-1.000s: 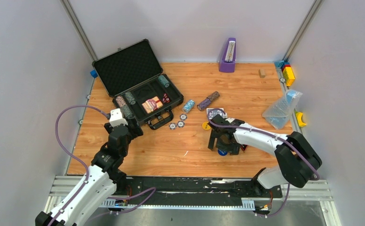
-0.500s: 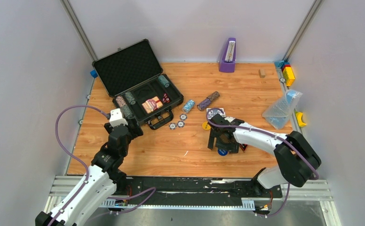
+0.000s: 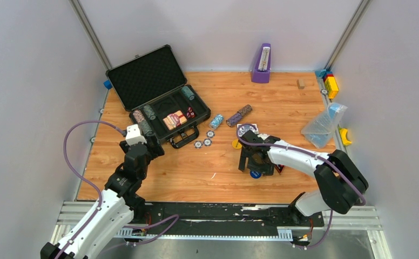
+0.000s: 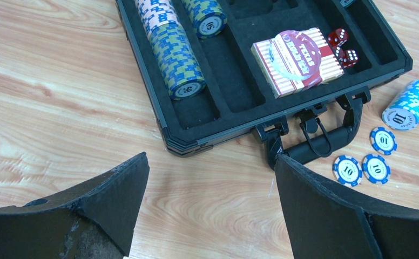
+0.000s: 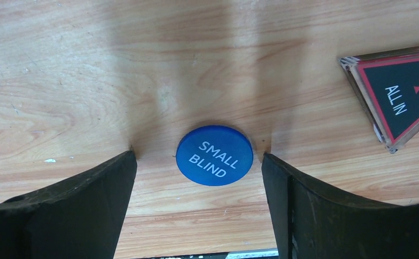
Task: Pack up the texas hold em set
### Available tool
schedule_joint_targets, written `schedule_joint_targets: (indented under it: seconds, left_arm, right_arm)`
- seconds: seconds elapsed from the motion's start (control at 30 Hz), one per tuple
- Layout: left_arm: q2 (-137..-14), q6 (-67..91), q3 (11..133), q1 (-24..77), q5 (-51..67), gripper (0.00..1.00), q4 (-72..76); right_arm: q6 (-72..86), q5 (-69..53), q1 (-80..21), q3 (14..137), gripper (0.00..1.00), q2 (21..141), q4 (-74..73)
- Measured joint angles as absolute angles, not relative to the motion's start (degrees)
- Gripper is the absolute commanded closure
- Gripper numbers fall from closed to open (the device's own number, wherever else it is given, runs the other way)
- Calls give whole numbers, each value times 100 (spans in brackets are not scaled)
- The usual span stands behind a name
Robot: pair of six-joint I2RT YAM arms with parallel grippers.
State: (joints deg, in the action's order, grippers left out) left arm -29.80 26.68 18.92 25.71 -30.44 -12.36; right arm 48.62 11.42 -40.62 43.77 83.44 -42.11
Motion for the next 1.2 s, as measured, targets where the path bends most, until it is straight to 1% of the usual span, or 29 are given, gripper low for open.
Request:
schedule_joint_targets:
  seconds: [0.17,0.23,0.33,0.4,0.43,0.47,0.5,0.53,0.8,0.87,0.9,0.93,0.97,1.2]
  left_arm:
    - [-2980,2668,1892,2571,-3044,6,-1236]
    - [-2980,2668,1892,2571,-3044,6,-1236]
    - [-2980,2668,1892,2571,-3044,6,-1236]
    - [-2980,2668,1892,2571,-3044,6,-1236]
    - [-2980,2668,1892,2571,-3044,6,-1236]
    - [-2980,2668,1892,2571,-3044,6,-1236]
    - [-2980,2668,1892,2571,-3044,6,-1236]
    - [-2980,2668,1892,2571,-3044,6,-1234]
    - [-2980,2668,1892,2571,-3044,6,-1236]
    - [-2980,2668,1892,2571,-3044,6,-1236]
    - [-2980,2668,1892,2571,-3044,6,-1236]
    - [-2980,2668,1892,2571,-3044,6,-1236]
    - [-2980,2668,1892,2571,-3044,6,-1236]
    - [-2980,2668,1892,2571,-3044,6,-1236]
  right_arm:
    - [4853,1140,-4062,4381,14,8350,-4211]
    - [4851,1140,-4062,4383,23,8353,-4211]
    - [4842,1151,-4056,4390,27,8359,-4178]
    - [4836,1162,-4051,4392,38,8364,-4165]
    - [4836,1168,-4049,4394,41,8366,-4152]
    - [4834,1175,-4042,4397,48,8372,-4139]
    - [4834,1184,-4038,4401,52,8381,-4128]
    - [4829,1186,-4034,4410,60,8390,-4115]
    - [4816,1151,-4029,4431,61,8423,-4101]
    - [4816,1149,-4029,4431,75,8423,-4101]
    - [4814,1149,-4029,4431,86,8423,-4101]
    - [4814,1146,-4029,4431,95,8420,-4101]
    - [4812,1144,-4029,4431,100,8412,-4101]
    - [4764,1052,-4023,4445,100,8364,-4119]
